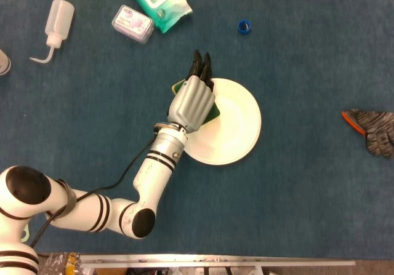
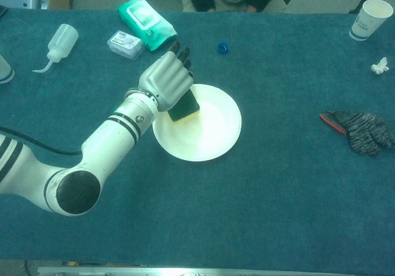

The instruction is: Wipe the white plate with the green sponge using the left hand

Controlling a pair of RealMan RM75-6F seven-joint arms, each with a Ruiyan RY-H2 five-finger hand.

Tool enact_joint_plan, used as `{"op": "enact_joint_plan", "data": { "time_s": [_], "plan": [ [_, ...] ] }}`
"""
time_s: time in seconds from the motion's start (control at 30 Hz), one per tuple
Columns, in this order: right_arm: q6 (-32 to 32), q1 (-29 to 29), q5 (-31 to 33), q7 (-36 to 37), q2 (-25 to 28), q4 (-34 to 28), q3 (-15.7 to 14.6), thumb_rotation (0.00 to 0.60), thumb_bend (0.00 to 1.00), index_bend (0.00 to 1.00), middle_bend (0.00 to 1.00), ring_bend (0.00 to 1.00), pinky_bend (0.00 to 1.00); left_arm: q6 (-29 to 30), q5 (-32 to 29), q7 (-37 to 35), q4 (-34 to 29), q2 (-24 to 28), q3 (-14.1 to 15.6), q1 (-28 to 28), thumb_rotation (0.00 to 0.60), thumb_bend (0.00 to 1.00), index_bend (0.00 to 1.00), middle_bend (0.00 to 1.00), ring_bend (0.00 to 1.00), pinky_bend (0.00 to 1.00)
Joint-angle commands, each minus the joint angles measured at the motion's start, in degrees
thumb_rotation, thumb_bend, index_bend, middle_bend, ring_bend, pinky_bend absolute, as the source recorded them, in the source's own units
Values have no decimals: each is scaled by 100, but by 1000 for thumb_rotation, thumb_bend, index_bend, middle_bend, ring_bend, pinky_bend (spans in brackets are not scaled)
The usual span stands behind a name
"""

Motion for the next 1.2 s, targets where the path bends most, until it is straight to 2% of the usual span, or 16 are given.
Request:
{"op": "enact_joint_plan", "data": {
  "time_s": [0.03, 0.67, 0.93, 1.2],
  "plan": [
    [2, -1, 3, 3, 1, 4, 2, 600, 388, 389, 394, 243, 450, -32, 10, 8, 85, -55, -8, 8, 600, 329, 569, 162, 6, 73],
    [10, -16, 26, 11, 0, 27, 10, 600, 388, 389, 394, 243, 450, -185, 207, 88, 614, -268, 91, 138, 600, 330, 569, 162, 6, 73],
    [28, -24, 16, 14, 10, 14, 9, 600, 388, 389, 394, 243, 450, -122, 207, 235, 557, -131, 128, 254, 600, 329, 569, 160, 5, 73],
    [0, -5, 7, 34, -14, 44, 6, 600, 387, 389, 394, 243, 450, -143, 342, 186, 407, -109, 28, 247, 600, 329, 569, 160, 5, 73]
  ]
}}
